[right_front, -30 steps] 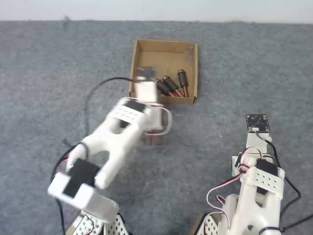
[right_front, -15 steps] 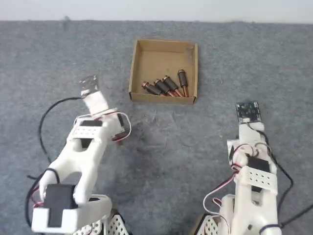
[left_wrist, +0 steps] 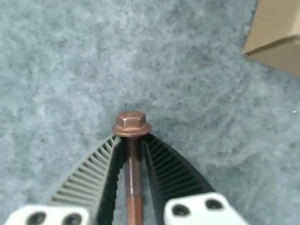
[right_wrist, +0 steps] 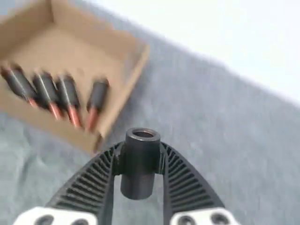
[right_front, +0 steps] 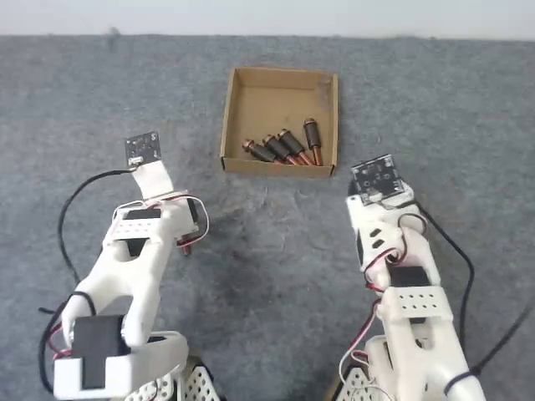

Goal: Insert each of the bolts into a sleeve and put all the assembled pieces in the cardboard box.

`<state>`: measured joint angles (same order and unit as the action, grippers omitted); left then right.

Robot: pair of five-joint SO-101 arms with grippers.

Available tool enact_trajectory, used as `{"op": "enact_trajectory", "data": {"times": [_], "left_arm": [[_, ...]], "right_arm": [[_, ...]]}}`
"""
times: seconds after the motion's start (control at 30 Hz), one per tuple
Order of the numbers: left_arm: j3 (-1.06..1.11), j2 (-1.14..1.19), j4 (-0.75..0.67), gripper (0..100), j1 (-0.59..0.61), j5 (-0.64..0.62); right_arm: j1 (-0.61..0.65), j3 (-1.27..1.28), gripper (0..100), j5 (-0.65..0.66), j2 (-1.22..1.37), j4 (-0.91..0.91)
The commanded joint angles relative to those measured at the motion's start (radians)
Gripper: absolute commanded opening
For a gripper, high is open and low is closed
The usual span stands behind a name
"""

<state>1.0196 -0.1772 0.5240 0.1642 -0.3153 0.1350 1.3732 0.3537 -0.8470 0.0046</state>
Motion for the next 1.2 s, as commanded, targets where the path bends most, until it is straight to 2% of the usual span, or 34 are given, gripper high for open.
{"op": "enact_trajectory", "data": {"times": [0.0, 0.17, 0.27, 0.47, 0.63, 0.8, 0.97, 1.17], "left_arm": [[-0.004, -0.06, -0.028, 1, 0.009, 0.011], [-0.002, -0.06, -0.028, 1, 0.009, 0.011], [-0.002, -0.06, -0.026, 1, 0.009, 0.011], [-0.002, -0.06, -0.026, 1, 0.009, 0.011], [-0.002, -0.06, -0.026, 1, 0.009, 0.011], [-0.002, -0.06, -0.026, 1, 0.009, 0.011], [-0.002, -0.06, -0.026, 1, 0.009, 0.011], [-0.002, -0.06, -0.028, 1, 0.009, 0.011]], "right_arm": [[0.054, -0.005, 0.6, 0.006, -0.027, -0.159], [0.111, -0.017, 0.6, 0.006, 0.01, -0.196], [0.13, -0.029, 0.6, -0.015, 0.091, -0.285], [0.13, -0.078, 0.6, -0.292, 0.309, -0.604], [0.131, -0.155, 0.6, -0.4, 0.479, -0.71], [0.189, -0.192, 0.6, -0.557, 0.633, -0.826], [0.263, -0.186, 0.6, -0.575, 0.754, -0.946], [0.277, -0.135, 0.6, -0.575, 0.845, -1.052]]}}
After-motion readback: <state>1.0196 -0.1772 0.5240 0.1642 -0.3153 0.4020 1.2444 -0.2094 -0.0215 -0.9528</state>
